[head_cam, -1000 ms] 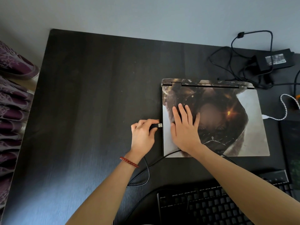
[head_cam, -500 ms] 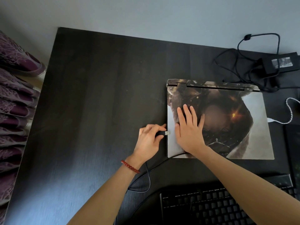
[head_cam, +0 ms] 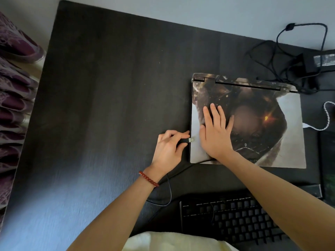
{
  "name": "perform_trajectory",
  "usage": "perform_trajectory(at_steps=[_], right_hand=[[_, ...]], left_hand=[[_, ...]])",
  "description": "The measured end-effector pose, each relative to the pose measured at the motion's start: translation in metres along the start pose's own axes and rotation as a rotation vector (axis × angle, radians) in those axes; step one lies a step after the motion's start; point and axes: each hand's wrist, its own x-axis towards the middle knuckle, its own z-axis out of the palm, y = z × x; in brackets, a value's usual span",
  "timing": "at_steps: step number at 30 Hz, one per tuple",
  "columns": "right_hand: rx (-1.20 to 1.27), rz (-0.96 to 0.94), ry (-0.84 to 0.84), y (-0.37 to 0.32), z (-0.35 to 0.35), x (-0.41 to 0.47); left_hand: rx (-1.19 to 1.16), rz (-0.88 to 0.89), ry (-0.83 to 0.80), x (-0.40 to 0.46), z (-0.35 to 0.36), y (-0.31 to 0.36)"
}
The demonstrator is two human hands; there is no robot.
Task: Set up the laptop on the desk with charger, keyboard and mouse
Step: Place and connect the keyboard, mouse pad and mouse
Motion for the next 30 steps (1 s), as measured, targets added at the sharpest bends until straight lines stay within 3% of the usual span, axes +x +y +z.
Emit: perform_trajectory(at_steps=[15, 25, 30], right_hand=[[0.028, 0.129, 0.160, -0.016, 0.007, 0.001], [0.066, 0.159, 0.172, -0.018, 0.007, 0.000], [0.076, 0.165, 0.171, -0.018, 0.006, -0.001]], left_hand=[[-0.043, 0.049, -0.007, 0.013, 0.005, -0.003], [-0.006, 0.021, 0.009, 0.026, -0.003, -0.004], [0.080, -0.027, 0.122, 0.037, -0.006, 0.002]])
